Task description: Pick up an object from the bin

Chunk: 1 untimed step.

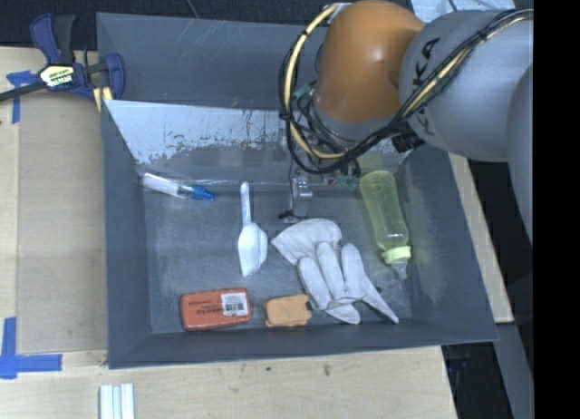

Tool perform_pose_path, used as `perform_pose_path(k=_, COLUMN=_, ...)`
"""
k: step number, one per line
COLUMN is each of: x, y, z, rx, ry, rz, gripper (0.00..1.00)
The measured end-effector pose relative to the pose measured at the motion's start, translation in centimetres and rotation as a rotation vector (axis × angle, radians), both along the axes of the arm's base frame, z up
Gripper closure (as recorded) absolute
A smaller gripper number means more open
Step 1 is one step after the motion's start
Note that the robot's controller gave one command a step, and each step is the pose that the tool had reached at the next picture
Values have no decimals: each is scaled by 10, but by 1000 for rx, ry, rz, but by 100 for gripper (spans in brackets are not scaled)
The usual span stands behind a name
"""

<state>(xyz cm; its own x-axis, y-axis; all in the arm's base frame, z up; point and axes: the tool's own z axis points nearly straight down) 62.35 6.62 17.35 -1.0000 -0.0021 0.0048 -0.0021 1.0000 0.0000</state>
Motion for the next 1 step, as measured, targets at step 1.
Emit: perform_pose_path(k=1, x=2, y=0, z=5, rx=1, ry=-9, rz=-1, gripper=0)
